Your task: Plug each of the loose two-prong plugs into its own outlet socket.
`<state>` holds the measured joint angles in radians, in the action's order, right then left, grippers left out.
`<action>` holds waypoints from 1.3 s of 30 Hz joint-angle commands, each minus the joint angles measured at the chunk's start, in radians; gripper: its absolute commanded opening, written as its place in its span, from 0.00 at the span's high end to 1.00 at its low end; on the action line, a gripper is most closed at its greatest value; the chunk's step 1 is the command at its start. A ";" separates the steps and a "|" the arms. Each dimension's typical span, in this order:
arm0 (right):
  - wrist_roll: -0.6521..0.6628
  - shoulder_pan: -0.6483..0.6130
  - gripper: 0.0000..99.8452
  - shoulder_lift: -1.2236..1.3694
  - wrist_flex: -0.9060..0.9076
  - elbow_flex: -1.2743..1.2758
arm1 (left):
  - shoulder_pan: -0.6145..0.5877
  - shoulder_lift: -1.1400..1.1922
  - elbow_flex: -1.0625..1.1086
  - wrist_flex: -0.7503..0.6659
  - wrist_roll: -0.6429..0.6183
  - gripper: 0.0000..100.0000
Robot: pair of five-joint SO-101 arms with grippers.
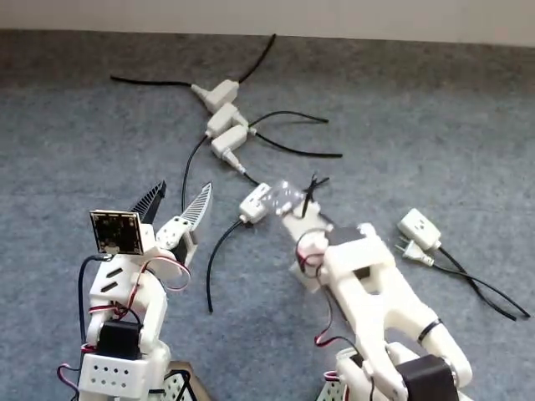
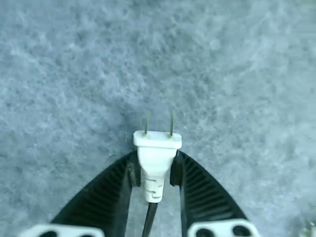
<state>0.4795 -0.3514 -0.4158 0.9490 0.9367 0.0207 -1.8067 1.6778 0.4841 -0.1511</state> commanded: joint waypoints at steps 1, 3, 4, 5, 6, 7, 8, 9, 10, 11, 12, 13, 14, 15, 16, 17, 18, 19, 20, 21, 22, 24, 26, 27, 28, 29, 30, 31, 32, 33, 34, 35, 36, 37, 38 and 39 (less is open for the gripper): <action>0.006 0.044 0.93 -0.004 0.209 -0.312 | 0.035 -0.007 0.016 0.005 -0.003 0.73; 0.006 0.048 0.93 -0.004 0.298 -0.453 | 0.056 -0.007 0.016 0.006 0.000 0.73; 0.006 0.048 0.93 -0.004 0.338 -0.518 | 0.064 -0.007 0.016 0.006 0.000 0.73; 0.006 0.045 0.93 -0.001 0.375 -0.575 | 0.068 -0.007 0.016 0.006 0.000 0.73; 0.006 0.042 0.93 0.004 0.406 -0.625 | 0.068 -0.007 0.016 0.006 0.000 0.73; 0.006 0.041 0.93 0.007 0.421 -0.670 | 0.068 -0.007 0.016 0.006 0.000 0.73; 0.006 0.041 0.93 0.010 0.433 -0.684 | 0.068 -0.007 0.016 0.006 0.000 0.73; 0.006 0.041 0.93 0.016 0.432 -0.670 | 0.068 -0.007 0.016 0.006 0.000 0.73; 0.006 0.044 0.93 0.028 0.426 -0.642 | 0.068 -0.007 0.016 0.006 0.000 0.73; 0.006 0.047 0.93 0.044 0.412 -0.602 | 0.068 -0.007 0.016 0.006 0.000 0.73; 0.006 0.050 0.93 0.062 0.377 -0.545 | 0.068 -0.007 0.016 0.006 0.000 0.73; 0.006 0.058 0.93 0.081 0.323 -0.476 | 0.068 -0.007 0.016 0.006 -0.002 0.73; 0.006 0.059 0.93 0.097 0.248 -0.410 | 0.068 -0.007 0.016 0.006 -0.002 0.73; 0.006 0.059 0.93 0.117 0.163 -0.348 | 0.068 -0.007 0.016 0.006 -0.003 0.73; 0.008 0.059 0.93 0.136 0.079 -0.294 | 0.068 -0.007 0.016 0.006 -0.003 0.73; 0.008 0.059 0.93 0.157 -0.001 -0.242 | 0.068 -0.007 0.016 0.006 -0.003 0.73; 0.008 0.058 0.93 0.182 -0.064 -0.197 | 0.068 -0.007 0.016 0.006 -0.003 0.73; 0.008 0.050 0.93 0.213 -0.113 -0.174 | 0.068 -0.007 0.016 0.006 -0.003 0.73; 0.008 0.041 0.93 0.248 -0.140 -0.173 | 0.068 -0.007 0.016 0.006 -0.003 0.73; 0.008 0.035 0.93 0.288 -0.153 -0.173 | 0.068 -0.007 0.016 0.006 -0.003 0.73; 0.006 0.033 0.93 0.325 -0.163 -0.179 | 0.068 -0.007 0.016 0.006 -0.003 0.73; 0.006 0.031 0.93 0.398 -0.168 -0.220 | 0.068 -0.007 0.016 0.006 -0.003 0.73; 0.006 0.036 0.93 0.444 -0.165 -0.266 | 0.068 -0.007 0.016 0.006 -0.003 0.73; 0.006 0.036 0.92 0.452 -0.148 -0.291 | 0.070 -0.007 0.016 0.006 -0.003 0.73; 0.006 0.033 0.92 0.450 -0.125 -0.317 | 0.070 -0.007 0.016 0.006 -0.003 0.73; 0.003 0.028 0.90 0.444 -0.094 -0.346 | 0.070 -0.007 0.016 0.006 -0.003 0.73; -0.018 0.016 0.88 0.437 -0.064 -0.380 | 0.070 -0.007 0.016 0.006 -0.003 0.73; -0.044 0.002 0.86 0.429 -0.031 -0.415 | 0.070 -0.007 0.016 0.006 -0.003 0.73; -0.061 -0.012 0.84 0.423 0.001 -0.452 | 0.070 -0.007 0.016 0.006 -0.003 0.73; -0.064 -0.025 0.82 0.418 0.030 -0.484 | 0.071 -0.007 0.016 0.006 -0.003 0.73; -0.064 -0.047 0.80 0.418 0.053 -0.518 | 0.081 -0.007 0.016 0.006 -0.003 0.73; -0.064 -0.065 0.80 0.421 0.067 -0.549 | 0.091 -0.007 0.016 0.006 0.000 0.73; -0.064 -0.081 0.80 0.430 0.071 -0.576 | 0.102 -0.007 0.016 0.006 0.000 0.73; -0.064 -0.094 0.80 0.446 0.071 -0.601 | 0.108 -0.007 0.018 0.006 0.002 0.73; -0.064 -0.107 0.80 0.466 0.070 -0.619 | 0.110 -0.007 0.018 0.006 0.002 0.73; -0.064 -0.113 0.80 0.493 0.068 -0.639 | 0.108 -0.007 0.018 0.006 0.002 0.73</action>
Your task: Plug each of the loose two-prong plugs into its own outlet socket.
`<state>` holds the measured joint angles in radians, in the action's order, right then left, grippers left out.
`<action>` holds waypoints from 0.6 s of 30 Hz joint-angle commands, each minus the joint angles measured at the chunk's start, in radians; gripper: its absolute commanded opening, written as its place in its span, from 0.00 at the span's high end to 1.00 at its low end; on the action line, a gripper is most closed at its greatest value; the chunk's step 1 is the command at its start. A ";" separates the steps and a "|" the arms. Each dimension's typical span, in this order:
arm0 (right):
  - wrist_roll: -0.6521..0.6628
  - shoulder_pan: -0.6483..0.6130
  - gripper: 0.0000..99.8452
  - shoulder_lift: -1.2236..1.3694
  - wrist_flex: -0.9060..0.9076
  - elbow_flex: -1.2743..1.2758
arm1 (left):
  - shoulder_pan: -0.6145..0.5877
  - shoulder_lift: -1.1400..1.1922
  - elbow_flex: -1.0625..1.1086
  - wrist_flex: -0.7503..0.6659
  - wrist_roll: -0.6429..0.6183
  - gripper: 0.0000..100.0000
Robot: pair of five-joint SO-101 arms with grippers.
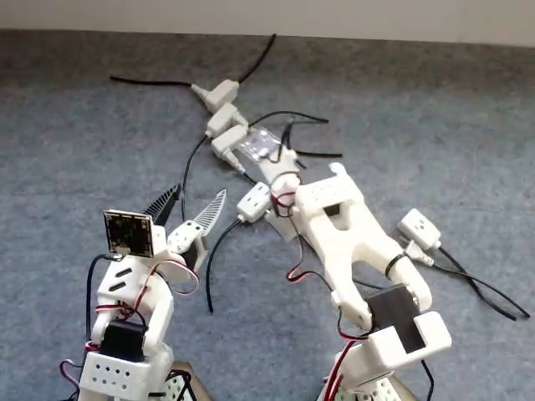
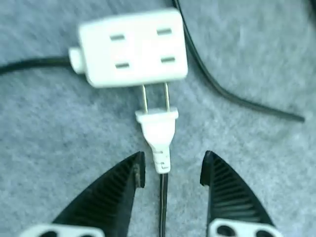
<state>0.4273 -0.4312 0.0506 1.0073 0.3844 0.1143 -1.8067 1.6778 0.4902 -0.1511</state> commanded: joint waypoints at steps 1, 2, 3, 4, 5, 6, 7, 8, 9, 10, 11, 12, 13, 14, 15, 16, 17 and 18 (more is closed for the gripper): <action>-0.012 -0.035 0.80 0.059 0.010 -0.104 | 0.015 -0.007 0.018 0.000 0.002 0.73; -0.012 -0.035 0.80 0.094 0.008 -0.127 | 0.015 -0.007 0.018 0.000 0.002 0.73; -0.014 -0.033 0.80 0.130 0.008 -0.153 | 0.015 -0.007 0.018 0.000 0.002 0.73; -0.014 -0.031 0.80 0.168 0.010 -0.174 | 0.015 -0.007 0.018 0.000 0.002 0.73; -0.014 -0.031 0.80 0.199 0.015 -0.194 | 0.015 -0.007 0.018 0.000 0.002 0.73; -0.014 -0.030 0.80 0.226 0.016 -0.209 | 0.015 -0.007 0.018 0.000 0.002 0.73; -0.014 -0.030 0.80 0.243 0.018 -0.220 | 0.015 -0.007 0.018 0.000 0.002 0.73; -0.014 -0.030 0.80 0.251 0.018 -0.225 | 0.015 -0.007 0.018 0.000 0.002 0.73; -0.014 -0.030 0.80 0.251 0.018 -0.225 | 0.015 -0.007 0.018 0.000 0.002 0.73; -0.014 -0.030 0.80 0.251 0.018 -0.223 | 0.015 -0.007 0.018 0.000 0.002 0.73; -0.014 -0.022 0.80 0.251 0.027 -0.223 | 0.015 -0.007 0.018 0.000 0.002 0.73; -0.014 -0.015 0.80 0.251 0.045 -0.231 | 0.015 -0.007 0.018 0.000 0.002 0.73; -0.014 -0.008 0.80 0.251 0.056 -0.231 | 0.015 -0.007 0.018 0.000 0.002 0.73; -0.014 -0.001 0.81 0.251 0.064 -0.231 | 0.015 -0.007 0.018 0.000 0.002 0.73; -0.014 0.008 0.82 0.252 0.065 -0.231 | 0.015 -0.007 0.018 0.000 0.002 0.73; -0.014 0.015 0.85 0.255 0.065 -0.231 | 0.015 -0.007 0.018 0.000 0.002 0.73; -0.014 0.021 0.87 0.257 0.064 -0.226 | 0.015 -0.007 0.018 0.000 0.002 0.73; -0.012 0.024 0.89 0.257 0.061 -0.225 | 0.016 -0.007 0.018 0.000 0.002 0.73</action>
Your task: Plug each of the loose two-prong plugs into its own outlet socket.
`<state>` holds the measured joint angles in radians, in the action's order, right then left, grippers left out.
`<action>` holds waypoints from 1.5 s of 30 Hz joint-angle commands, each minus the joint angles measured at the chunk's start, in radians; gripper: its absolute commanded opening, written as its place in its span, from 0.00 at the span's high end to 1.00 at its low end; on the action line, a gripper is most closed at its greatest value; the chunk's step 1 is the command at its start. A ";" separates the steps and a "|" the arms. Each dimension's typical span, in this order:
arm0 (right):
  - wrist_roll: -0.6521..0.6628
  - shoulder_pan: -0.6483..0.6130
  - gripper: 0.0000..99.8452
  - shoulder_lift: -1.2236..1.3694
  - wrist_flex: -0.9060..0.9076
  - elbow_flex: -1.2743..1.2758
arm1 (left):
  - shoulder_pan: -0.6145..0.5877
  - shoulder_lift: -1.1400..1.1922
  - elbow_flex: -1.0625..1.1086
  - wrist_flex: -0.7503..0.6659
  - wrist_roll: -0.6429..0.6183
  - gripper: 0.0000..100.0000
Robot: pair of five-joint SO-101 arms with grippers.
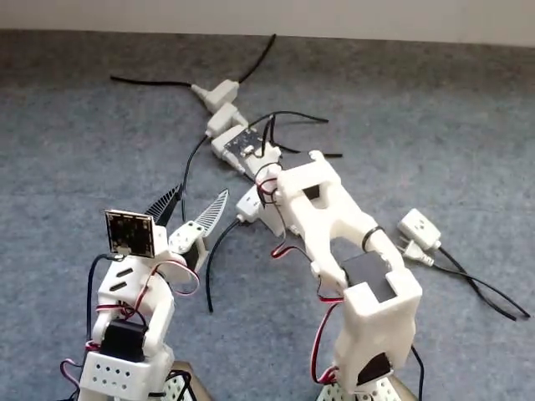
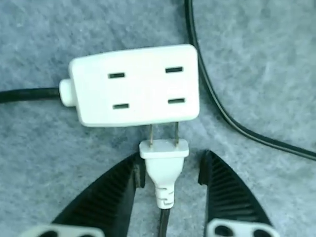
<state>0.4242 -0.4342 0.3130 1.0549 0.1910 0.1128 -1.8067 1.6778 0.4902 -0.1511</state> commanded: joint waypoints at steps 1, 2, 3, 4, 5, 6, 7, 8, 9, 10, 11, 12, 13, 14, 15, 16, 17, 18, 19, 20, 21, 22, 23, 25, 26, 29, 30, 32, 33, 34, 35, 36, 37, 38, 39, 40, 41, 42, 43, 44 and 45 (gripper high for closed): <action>-0.009 0.028 0.91 -0.004 0.013 -0.030 | 0.018 -0.007 0.018 0.000 0.002 0.73; -0.009 0.031 0.90 -0.004 0.013 -0.030 | 0.018 -0.007 0.018 0.000 0.002 0.73; -0.009 0.031 0.90 -0.004 0.013 -0.030 | 0.018 -0.007 0.018 0.000 0.002 0.73; -0.009 0.031 0.90 -0.004 0.012 -0.030 | 0.018 -0.007 0.018 0.000 0.002 0.73; -0.009 0.031 0.90 -0.002 0.012 -0.030 | 0.018 -0.007 0.018 0.000 0.002 0.73; -0.009 0.031 0.90 0.007 0.012 -0.030 | 0.018 -0.007 0.018 0.000 0.002 0.73; -0.009 0.030 0.90 0.022 0.012 -0.030 | 0.018 -0.007 0.018 0.000 0.002 0.73; -0.009 0.030 0.90 0.044 0.012 -0.030 | 0.018 -0.007 0.018 0.000 0.002 0.73; -0.009 0.030 0.90 0.073 0.012 -0.030 | 0.018 -0.007 0.018 0.002 0.002 0.73; -0.009 0.031 0.90 0.105 0.012 -0.035 | 0.016 -0.007 0.018 0.002 0.002 0.73; -0.011 0.033 0.90 0.142 0.013 -0.038 | 0.016 -0.007 0.018 0.002 0.002 0.73; -0.011 0.035 0.91 0.162 0.019 -0.042 | 0.016 -0.007 0.018 0.002 0.002 0.73; -0.011 0.038 0.92 0.165 0.031 -0.061 | 0.016 -0.007 0.018 0.002 0.002 0.73; -0.014 0.038 0.93 0.165 0.047 -0.082 | 0.018 -0.007 0.018 0.002 0.002 0.73; -0.014 0.038 0.94 0.163 0.061 -0.104 | 0.018 -0.007 0.018 0.002 0.002 0.73; -0.014 0.038 0.94 0.160 0.082 -0.125 | 0.018 -0.007 0.018 0.002 0.002 0.73; -0.014 0.042 0.94 0.157 0.119 -0.147 | 0.018 -0.007 0.018 0.002 0.002 0.73; -0.012 0.042 0.94 0.156 0.159 -0.182 | 0.018 -0.007 0.018 0.002 0.002 0.73; -0.012 0.042 0.94 0.156 0.211 -0.228 | 0.018 -0.007 0.018 0.002 0.002 0.73; -0.012 0.041 0.94 0.156 0.272 -0.278 | 0.018 -0.007 0.018 0.002 0.002 0.73; -0.012 0.038 0.94 0.156 0.328 -0.332 | 0.018 -0.007 0.018 0.000 0.002 0.73; -0.012 0.038 0.94 0.154 0.386 -0.390 | 0.018 -0.007 0.018 0.000 0.002 0.73; -0.011 0.036 0.94 0.154 0.444 -0.455 | 0.018 -0.007 0.018 0.000 0.002 0.73; -0.011 0.027 0.94 0.154 0.556 -0.598 | 0.019 -0.007 0.018 0.000 0.002 0.73; -0.011 0.021 0.94 0.154 0.613 -0.676 | 0.019 -0.007 0.018 0.000 0.000 0.73; -0.014 -0.001 0.94 0.148 0.713 -0.894 | 0.021 -0.007 0.018 0.000 -0.002 0.73; -0.015 -0.001 0.94 0.131 0.713 -0.918 | 0.022 -0.007 0.018 -0.002 -0.002 0.73; -0.006 -0.005 0.94 0.081 0.710 -0.898 | 0.045 -0.007 0.018 -0.003 0.002 0.73; 0.006 -0.013 0.94 0.054 0.710 -0.880 | 0.061 -0.007 0.018 -0.003 0.002 0.73; 0.023 -0.028 0.95 0.028 0.711 -0.854 | 0.073 -0.007 0.018 -0.005 0.002 0.73; 0.035 -0.038 0.96 -0.002 0.711 -0.820 | 0.082 -0.007 0.018 -0.005 0.002 0.73; 0.041 -0.039 0.96 -0.042 0.711 -0.780 | 0.090 -0.007 0.018 -0.005 0.002 0.73; 0.043 -0.047 0.96 -0.077 0.711 -0.743 | 0.090 -0.007 0.018 -0.005 0.002 0.73; 0.043 -0.058 0.96 -0.116 0.711 -0.702 | 0.090 -0.007 0.018 -0.005 0.002 0.73; 0.043 -0.064 0.96 -0.157 0.711 -0.662 | 0.090 -0.007 0.018 -0.005 0.002 0.73; 0.043 -0.067 0.96 -0.203 0.711 -0.621 | 0.090 -0.008 0.018 -0.005 0.002 0.73; 0.043 -0.070 0.96 -0.249 0.711 -0.579 | 0.090 -0.008 0.018 -0.005 -0.002 0.73; 0.046 -0.076 0.96 -0.294 0.711 -0.538 | 0.090 -0.008 0.018 -0.006 -0.002 0.73; 0.046 -0.081 0.96 -0.337 0.711 -0.496 | 0.090 -0.010 0.018 -0.009 -0.002 0.73; 0.046 -0.082 0.96 -0.381 0.711 -0.455 | 0.091 -0.010 0.018 -0.028 -0.003 0.73; 0.046 -0.084 0.96 -0.424 0.711 -0.415 | 0.091 -0.008 0.018 -0.043 -0.003 0.73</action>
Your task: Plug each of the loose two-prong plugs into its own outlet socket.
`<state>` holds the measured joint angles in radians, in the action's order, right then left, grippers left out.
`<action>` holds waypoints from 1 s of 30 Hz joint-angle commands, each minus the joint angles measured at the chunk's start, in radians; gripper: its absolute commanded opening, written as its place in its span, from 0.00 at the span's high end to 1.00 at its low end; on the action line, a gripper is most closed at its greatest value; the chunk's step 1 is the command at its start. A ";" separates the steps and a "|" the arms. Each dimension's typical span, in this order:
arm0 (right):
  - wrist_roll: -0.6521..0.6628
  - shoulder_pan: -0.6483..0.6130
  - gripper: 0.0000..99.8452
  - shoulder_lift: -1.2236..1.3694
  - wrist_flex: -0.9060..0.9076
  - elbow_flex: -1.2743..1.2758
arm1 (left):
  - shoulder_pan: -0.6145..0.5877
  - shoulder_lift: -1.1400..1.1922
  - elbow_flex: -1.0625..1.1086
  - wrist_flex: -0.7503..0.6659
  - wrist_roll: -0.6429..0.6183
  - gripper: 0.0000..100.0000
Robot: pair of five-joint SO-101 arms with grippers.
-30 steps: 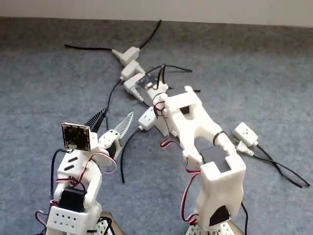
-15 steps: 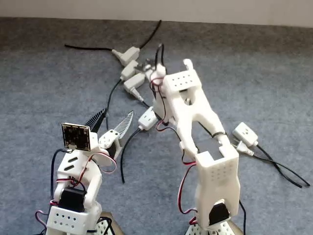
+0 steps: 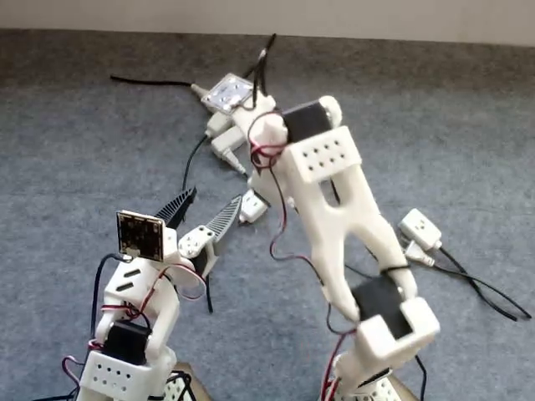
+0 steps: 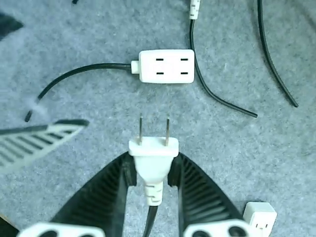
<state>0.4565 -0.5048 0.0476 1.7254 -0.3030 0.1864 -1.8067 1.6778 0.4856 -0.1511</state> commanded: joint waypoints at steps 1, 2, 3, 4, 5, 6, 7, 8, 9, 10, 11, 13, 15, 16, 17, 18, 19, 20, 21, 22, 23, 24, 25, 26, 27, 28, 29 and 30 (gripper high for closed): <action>0.014 -0.015 0.96 -0.199 0.039 0.119 | 0.018 -0.008 0.018 -0.051 -0.005 0.73; 0.015 -0.019 0.96 -0.234 0.031 0.160 | 0.019 -0.008 0.018 -0.058 -0.005 0.73; 0.015 -0.027 0.96 -0.268 0.024 0.199 | 0.031 -0.008 0.018 -0.063 -0.005 0.73; 0.015 -0.033 0.97 -0.300 0.016 0.239 | 0.053 -0.008 0.018 -0.071 -0.005 0.73; 0.015 -0.041 0.99 -0.329 0.005 0.277 | 0.082 -0.008 0.018 -0.075 -0.005 0.73; 0.015 -0.059 0.99 -0.358 -0.010 0.315 | 0.116 -0.010 0.018 -0.078 -0.005 0.73; 0.015 -0.077 0.99 -0.383 -0.024 0.352 | 0.145 -0.010 0.018 -0.092 -0.003 0.73; 0.015 -0.093 0.99 -0.401 -0.038 0.386 | 0.171 -0.010 0.018 -0.106 0.000 0.73; 0.011 -0.105 0.99 -0.418 -0.050 0.414 | 0.189 -0.010 0.018 -0.120 0.002 0.73; 0.009 -0.113 0.99 -0.430 -0.068 0.441 | 0.200 -0.010 0.018 -0.132 0.002 0.73; 0.009 -0.116 0.99 -0.435 -0.084 0.464 | 0.205 -0.010 0.018 -0.137 0.002 0.73; 0.008 -0.116 0.99 -0.437 -0.111 0.504 | 0.206 -0.010 0.018 -0.137 0.002 0.73; 0.008 -0.114 0.99 -0.435 -0.150 0.536 | 0.208 -0.010 0.018 -0.137 0.002 0.73; 0.008 -0.114 0.99 -0.437 -0.159 0.549 | 0.208 -0.008 0.018 -0.135 0.002 0.73; 0.008 -0.116 0.99 -0.437 -0.163 0.553 | 0.208 -0.008 0.018 -0.135 0.002 0.73; 0.008 -0.117 0.99 -0.444 -0.166 0.549 | 0.208 -0.008 0.018 -0.133 0.002 0.73; 0.008 -0.119 0.99 -0.446 -0.162 0.535 | 0.208 -0.007 0.018 -0.133 0.002 0.73; 0.008 -0.119 0.99 -0.446 -0.151 0.510 | 0.208 -0.007 0.018 -0.132 0.002 0.73; 0.008 -0.119 0.99 -0.443 -0.127 0.479 | 0.206 -0.007 0.018 -0.121 0.002 0.73; 0.008 -0.119 0.99 -0.441 -0.104 0.450 | 0.206 -0.007 0.018 -0.109 0.002 0.73; 0.008 -0.119 0.99 -0.440 -0.076 0.417 | 0.206 -0.007 0.018 -0.097 0.002 0.73; 0.008 -0.119 0.99 -0.440 -0.047 0.381 | 0.206 -0.007 0.018 -0.091 0.002 0.73; 0.008 -0.119 0.99 -0.440 -0.016 0.344 | 0.206 -0.007 0.018 -0.089 0.002 0.73; 0.008 -0.119 0.99 -0.440 0.010 0.309 | 0.206 -0.007 0.018 -0.089 0.002 0.73; 0.008 -0.119 0.99 -0.443 0.033 0.277 | 0.206 -0.007 0.018 -0.089 0.002 0.73; 0.008 -0.119 0.99 -0.446 0.038 0.251 | 0.206 -0.007 0.018 -0.089 0.002 0.73; 0.000 -0.117 0.99 -0.447 0.039 0.228 | 0.206 -0.007 0.018 -0.089 0.002 0.73; -0.021 -0.116 0.99 -0.447 0.039 0.209 | 0.206 -0.007 0.018 -0.089 0.002 0.73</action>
<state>0.4641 -0.6183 -0.3575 1.7254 0.0146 0.3782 -1.8174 1.6778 0.3859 -0.1573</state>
